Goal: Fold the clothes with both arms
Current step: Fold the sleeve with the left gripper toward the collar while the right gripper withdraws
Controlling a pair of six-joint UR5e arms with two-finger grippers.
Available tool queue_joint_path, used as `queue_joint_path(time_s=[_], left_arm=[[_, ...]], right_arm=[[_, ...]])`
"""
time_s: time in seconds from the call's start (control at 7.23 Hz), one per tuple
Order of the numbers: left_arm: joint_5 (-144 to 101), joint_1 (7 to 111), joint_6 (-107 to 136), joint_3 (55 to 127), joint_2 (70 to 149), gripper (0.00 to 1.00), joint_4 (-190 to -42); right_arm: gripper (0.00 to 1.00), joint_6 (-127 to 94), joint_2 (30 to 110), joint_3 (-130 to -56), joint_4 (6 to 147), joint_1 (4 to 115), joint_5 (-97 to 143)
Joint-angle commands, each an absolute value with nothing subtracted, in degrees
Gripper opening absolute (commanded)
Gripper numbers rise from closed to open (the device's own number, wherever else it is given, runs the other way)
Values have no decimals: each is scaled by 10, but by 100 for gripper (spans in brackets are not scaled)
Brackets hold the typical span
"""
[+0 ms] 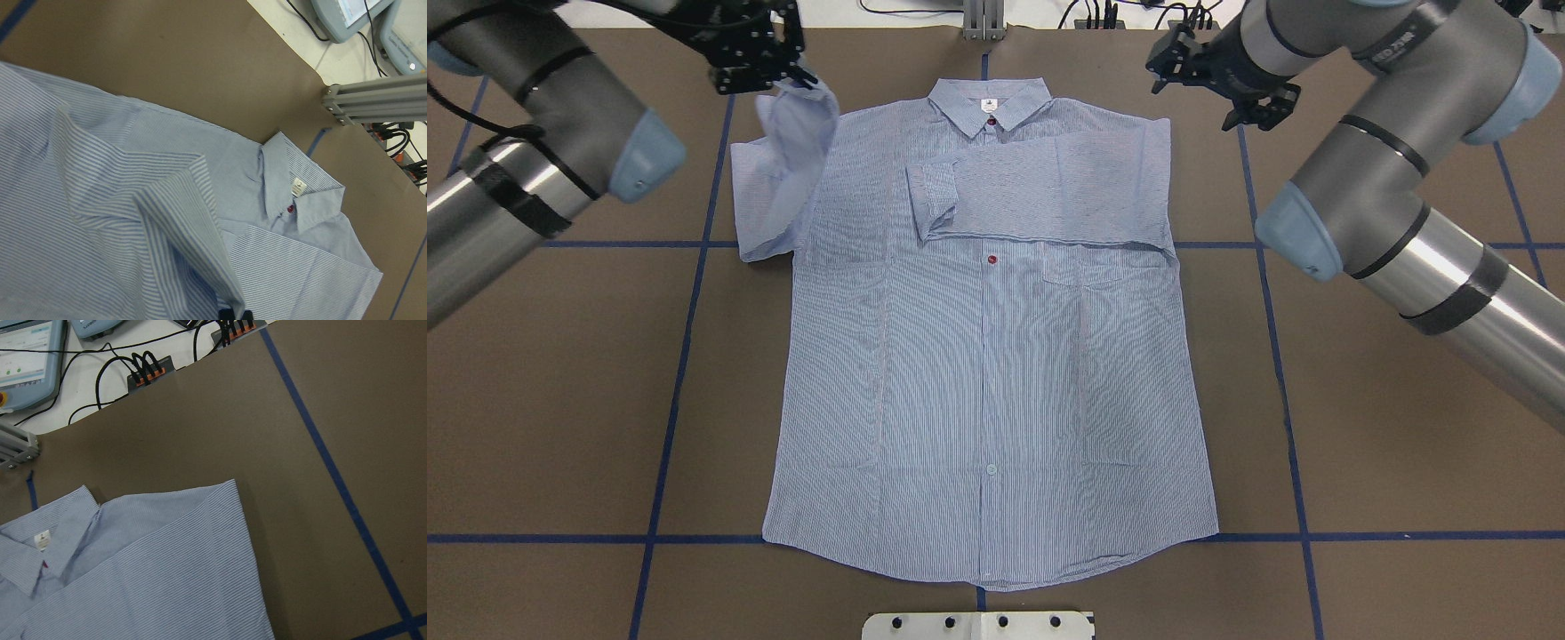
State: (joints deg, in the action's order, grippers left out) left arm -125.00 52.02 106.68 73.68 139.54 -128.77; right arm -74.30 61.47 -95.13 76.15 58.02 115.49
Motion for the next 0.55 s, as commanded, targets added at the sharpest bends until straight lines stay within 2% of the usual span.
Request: queue_joint_path(time_s=[0.0,0.41], left_arm=[[-1198,470,1131,708,1449,0,-1318],[-1143,428,1155,682,1477,0,-1326]], right_arm=[[99,-694,659,-958,759,612,1166],[100,-682,678,-961,755,625,1166]])
